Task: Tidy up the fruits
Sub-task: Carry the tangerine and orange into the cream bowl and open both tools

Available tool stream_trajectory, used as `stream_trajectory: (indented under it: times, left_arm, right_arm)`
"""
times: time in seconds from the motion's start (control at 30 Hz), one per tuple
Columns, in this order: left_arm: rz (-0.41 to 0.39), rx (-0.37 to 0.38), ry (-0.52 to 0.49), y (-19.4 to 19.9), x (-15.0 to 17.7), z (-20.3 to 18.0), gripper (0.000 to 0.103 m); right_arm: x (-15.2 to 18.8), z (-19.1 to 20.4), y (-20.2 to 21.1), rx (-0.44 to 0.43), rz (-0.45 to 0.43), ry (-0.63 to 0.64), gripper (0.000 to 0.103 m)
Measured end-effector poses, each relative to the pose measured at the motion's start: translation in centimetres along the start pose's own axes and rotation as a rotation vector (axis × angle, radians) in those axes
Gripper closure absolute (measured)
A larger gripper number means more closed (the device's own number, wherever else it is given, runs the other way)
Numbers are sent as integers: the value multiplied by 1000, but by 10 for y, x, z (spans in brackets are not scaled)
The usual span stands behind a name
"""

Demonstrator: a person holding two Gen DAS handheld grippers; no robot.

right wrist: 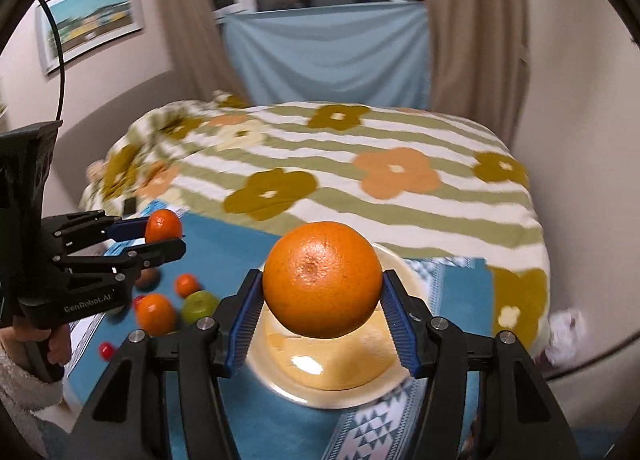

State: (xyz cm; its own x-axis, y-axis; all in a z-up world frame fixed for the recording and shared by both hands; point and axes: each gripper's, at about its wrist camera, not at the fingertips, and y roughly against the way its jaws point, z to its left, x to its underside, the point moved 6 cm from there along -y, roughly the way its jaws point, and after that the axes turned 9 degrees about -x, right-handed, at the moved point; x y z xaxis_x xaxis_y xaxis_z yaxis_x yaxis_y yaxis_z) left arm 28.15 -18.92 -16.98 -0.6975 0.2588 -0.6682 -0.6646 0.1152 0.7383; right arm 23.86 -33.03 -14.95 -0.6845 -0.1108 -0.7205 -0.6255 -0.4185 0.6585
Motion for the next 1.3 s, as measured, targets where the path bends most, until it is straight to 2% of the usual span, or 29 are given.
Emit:
stream_trajectory:
  times: [0.23, 0.4, 0.53, 0.67, 0.73, 0.77, 0.8, 0.83, 0.9, 1.3]
  left_arm:
    - [75, 101, -115, -72, -21, -41, 60]
    - [131, 124, -219, -113, -19, -69, 60]
    - [155, 131, -293, -134, -17, -86, 60]
    - [166, 137, -324, -142, -18, -94, 60]
    - [167, 151, -325, -140, -19, -93, 54]
    - [161, 146, -322, -138, -20, -92, 36]
    - [147, 143, -312, -133, -22, -90, 9]
    - [131, 146, -302, -130, -24, -88, 1]
    - [96, 155, -280, -119, -28, -81, 0]
    - [108, 89, -191, -88, -18, -32, 0]
  right_arm:
    - [6, -37, -16, 73, 0, -115, 48]
    - [12, -59, -26, 110, 4, -179, 48]
    - [19, -69, -28, 127, 7, -216, 48]
    - [25, -76, -30, 134, 13, -241, 48]
    - [26, -76, -29, 138, 14, -245, 48]
    - [26, -76, -29, 138, 14, -248, 48]
    - [27, -75, -28, 137, 14, -251, 48]
    - [26, -75, -27, 137, 15, -253, 48]
    - [26, -76, -26, 139, 16, -250, 48]
    - [24, -64, -44, 72, 70, -136, 48]
